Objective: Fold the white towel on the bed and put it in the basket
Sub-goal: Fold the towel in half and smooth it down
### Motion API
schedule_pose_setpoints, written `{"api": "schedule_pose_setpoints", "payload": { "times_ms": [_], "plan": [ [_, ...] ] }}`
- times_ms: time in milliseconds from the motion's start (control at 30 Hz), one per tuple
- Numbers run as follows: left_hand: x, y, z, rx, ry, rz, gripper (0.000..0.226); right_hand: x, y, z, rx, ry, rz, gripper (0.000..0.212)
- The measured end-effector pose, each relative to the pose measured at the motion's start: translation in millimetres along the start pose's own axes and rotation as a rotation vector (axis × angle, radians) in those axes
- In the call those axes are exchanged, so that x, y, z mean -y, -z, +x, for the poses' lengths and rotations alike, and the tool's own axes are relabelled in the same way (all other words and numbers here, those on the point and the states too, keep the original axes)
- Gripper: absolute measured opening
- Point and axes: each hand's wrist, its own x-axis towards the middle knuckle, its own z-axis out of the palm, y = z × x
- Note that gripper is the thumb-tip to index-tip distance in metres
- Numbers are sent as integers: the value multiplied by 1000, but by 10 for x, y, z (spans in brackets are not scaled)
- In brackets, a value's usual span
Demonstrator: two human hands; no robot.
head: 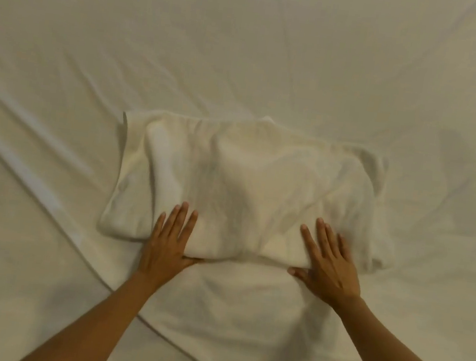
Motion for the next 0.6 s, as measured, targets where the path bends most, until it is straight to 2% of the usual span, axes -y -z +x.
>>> {"api": "schedule_pose_setpoints", "payload": {
  "times_ms": [67,167,267,367,533,600],
  "plan": [
    [62,67,95,-14,10,77,65,-8,43,54,-24,3,-7,84],
    [205,260,180,28,59,135,60,-145,186,89,-75,-68,-27,84],
    [318,490,237,-77,95,148,50,-338,427,88,-154,-108,-90,58],
    [315,757,275,-151,103,76,61,-454,717,73,-168,-113,-96,58],
    [192,951,-27,-222,72,61,65,-424,860,-189,-186,-115,-106,56],
    [135,895,-291,-223,22,77,59,-351,792,-435,-175,-110,-108,54]
  ]
}}
